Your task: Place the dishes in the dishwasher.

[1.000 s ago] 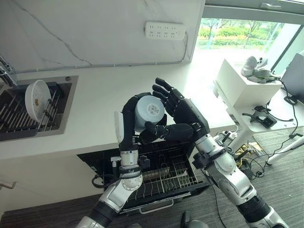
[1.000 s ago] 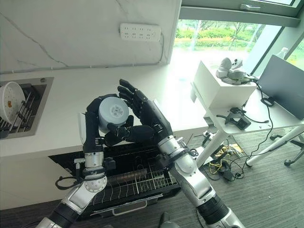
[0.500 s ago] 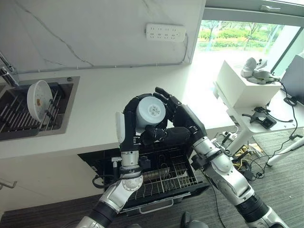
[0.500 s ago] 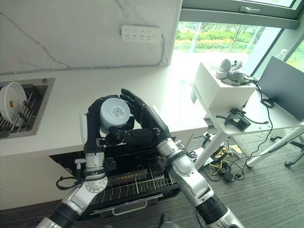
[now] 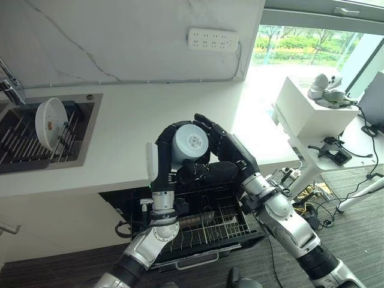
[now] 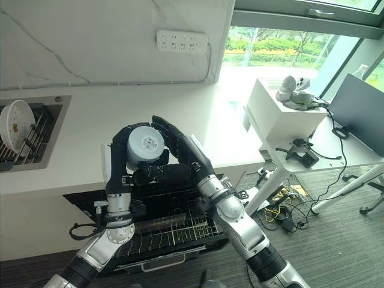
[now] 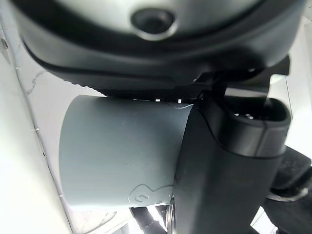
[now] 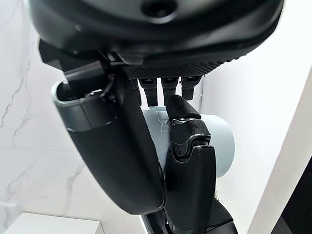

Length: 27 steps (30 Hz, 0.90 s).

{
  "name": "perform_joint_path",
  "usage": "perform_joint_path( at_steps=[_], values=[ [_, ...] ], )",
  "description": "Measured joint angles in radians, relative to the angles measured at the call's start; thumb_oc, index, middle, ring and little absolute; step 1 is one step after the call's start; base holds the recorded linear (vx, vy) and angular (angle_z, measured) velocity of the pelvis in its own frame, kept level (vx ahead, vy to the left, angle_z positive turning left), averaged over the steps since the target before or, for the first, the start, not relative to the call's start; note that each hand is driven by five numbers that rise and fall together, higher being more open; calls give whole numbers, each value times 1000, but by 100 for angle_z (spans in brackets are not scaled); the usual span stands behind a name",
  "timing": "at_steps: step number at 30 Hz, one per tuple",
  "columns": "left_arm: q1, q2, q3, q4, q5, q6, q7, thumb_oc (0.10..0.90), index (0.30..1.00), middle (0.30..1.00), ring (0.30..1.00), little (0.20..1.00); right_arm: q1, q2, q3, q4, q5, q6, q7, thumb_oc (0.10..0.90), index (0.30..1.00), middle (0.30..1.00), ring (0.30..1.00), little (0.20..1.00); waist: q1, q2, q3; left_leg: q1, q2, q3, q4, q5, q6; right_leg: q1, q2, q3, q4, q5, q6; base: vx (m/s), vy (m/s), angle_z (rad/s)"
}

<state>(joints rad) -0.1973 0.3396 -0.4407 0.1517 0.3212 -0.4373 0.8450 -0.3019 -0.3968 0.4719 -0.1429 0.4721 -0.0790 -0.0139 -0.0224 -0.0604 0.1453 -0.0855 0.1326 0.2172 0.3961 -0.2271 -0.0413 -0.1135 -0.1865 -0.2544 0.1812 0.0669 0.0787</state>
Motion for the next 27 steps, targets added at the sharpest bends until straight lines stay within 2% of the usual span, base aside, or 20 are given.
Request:
perform_joint_path(
  at_steps=[18, 19, 20, 22, 27],
  values=[
    [0, 0, -7, 8, -1, 4, 20, 400, 300, 300, 300, 300, -33, 10, 14, 5, 51, 55, 0, 800, 900, 900, 900, 900, 7, -8, 6, 0, -1, -1, 0, 0, 0, 1, 0, -1, 0, 0, 0, 0, 0, 0],
    [0, 0, -7, 12, -1, 4, 22, 400, 300, 300, 300, 300, -42, 15, 18, 18, 52, 55, 0, 728, 792, 792, 792, 792, 7, -8, 6, 0, -1, -1, 0, 0, 0, 1, 0, -1, 0, 0, 0, 0, 0, 0],
    [0, 0, -5, 18, -1, 5, 23, 400, 300, 300, 300, 300, -52, 23, 23, 33, 56, 54, 1, 536, 505, 505, 505, 505, 7, -8, 6, 0, -1, -1, 0, 0, 0, 1, 0, -1, 0, 0, 0, 0, 0, 0],
    [-2, -1, -5, 36, -1, 8, 25, 400, 300, 300, 300, 300, -57, 35, 30, 56, 62, 55, 2, 400, 300, 300, 300, 300, 7, -8, 6, 0, 0, -3, 0, 0, 0, 1, 0, -1, 0, 0, 0, 0, 0, 0],
    [-2, -2, -21, 43, 0, 31, 44, 400, 300, 300, 300, 300, -60, 27, 34, 76, 41, 55, -19, 400, 300, 300, 300, 300, 26, -8, 8, -1, -1, -4, -1, 0, 0, 1, -1, -2, -1, -1, 1, 0, 0, 0]
  ],
)
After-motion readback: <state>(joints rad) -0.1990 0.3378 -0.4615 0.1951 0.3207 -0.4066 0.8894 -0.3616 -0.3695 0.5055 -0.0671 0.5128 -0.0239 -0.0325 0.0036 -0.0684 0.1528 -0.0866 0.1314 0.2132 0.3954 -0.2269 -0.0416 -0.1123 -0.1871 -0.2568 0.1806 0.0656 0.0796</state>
